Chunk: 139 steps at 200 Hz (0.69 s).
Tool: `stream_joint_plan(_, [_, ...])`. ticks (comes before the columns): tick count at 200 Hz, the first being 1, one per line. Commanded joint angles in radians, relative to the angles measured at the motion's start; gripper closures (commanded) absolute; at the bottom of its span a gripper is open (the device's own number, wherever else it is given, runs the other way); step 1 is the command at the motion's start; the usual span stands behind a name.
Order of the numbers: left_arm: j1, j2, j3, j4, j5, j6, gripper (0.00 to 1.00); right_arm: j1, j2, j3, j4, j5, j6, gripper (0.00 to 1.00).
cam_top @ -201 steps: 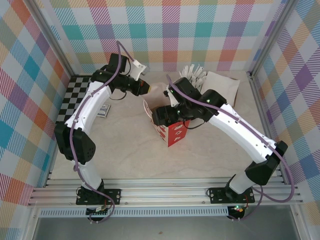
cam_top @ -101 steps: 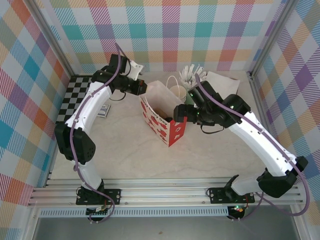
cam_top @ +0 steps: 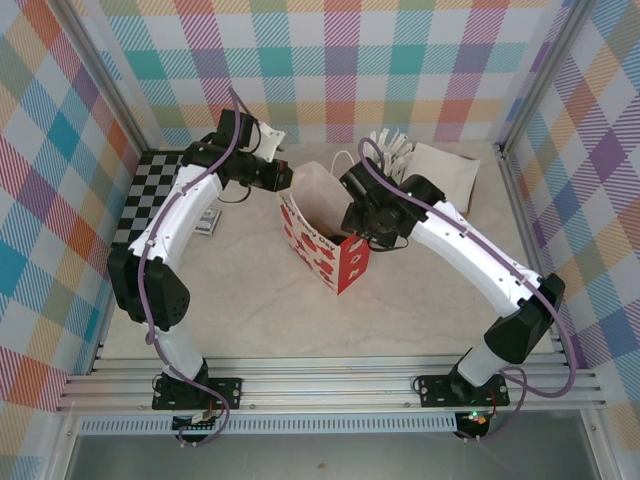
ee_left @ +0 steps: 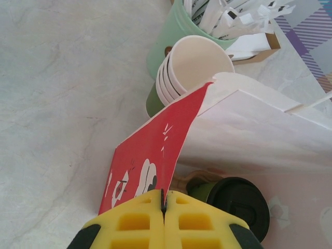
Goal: Pack the takeout coffee
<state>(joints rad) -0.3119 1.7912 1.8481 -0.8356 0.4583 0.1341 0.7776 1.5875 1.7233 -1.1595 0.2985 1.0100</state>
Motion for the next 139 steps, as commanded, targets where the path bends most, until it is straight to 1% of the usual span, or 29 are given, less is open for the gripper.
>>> stream_joint_plan(1, [-0.008,-0.055,-0.015,0.004,-0.052,-0.069,1.0,0.0,-0.021,-0.002,0.009,0.015,0.036,0.56])
stream_joint_plan(27, [-0.009,-0.086,-0.057,-0.001,-0.102,-0.133,0.99,0.001,-0.044,-0.019,0.05,0.012,-0.002,0.74])
stream_joint_plan(42, [-0.009,-0.103,-0.076,-0.022,-0.11,-0.159,0.99,0.0,-0.043,-0.016,0.057,0.005,-0.038,0.82])
stream_joint_plan(62, [-0.009,-0.132,-0.104,-0.039,-0.13,-0.201,0.99,-0.001,-0.027,-0.004,0.064,-0.016,-0.092,0.87])
stream_joint_plan(82, [-0.01,-0.167,-0.135,-0.043,-0.123,-0.24,0.98,-0.004,0.005,0.039,0.062,-0.057,-0.16,0.91])
stream_joint_plan(105, [-0.015,-0.211,-0.176,-0.045,-0.126,-0.283,0.98,-0.011,0.04,0.086,0.087,-0.127,-0.314,1.0])
stream_joint_plan(139, [-0.016,-0.308,-0.287,0.001,-0.17,-0.369,0.99,-0.026,0.09,0.171,0.052,-0.107,-0.459,1.0])
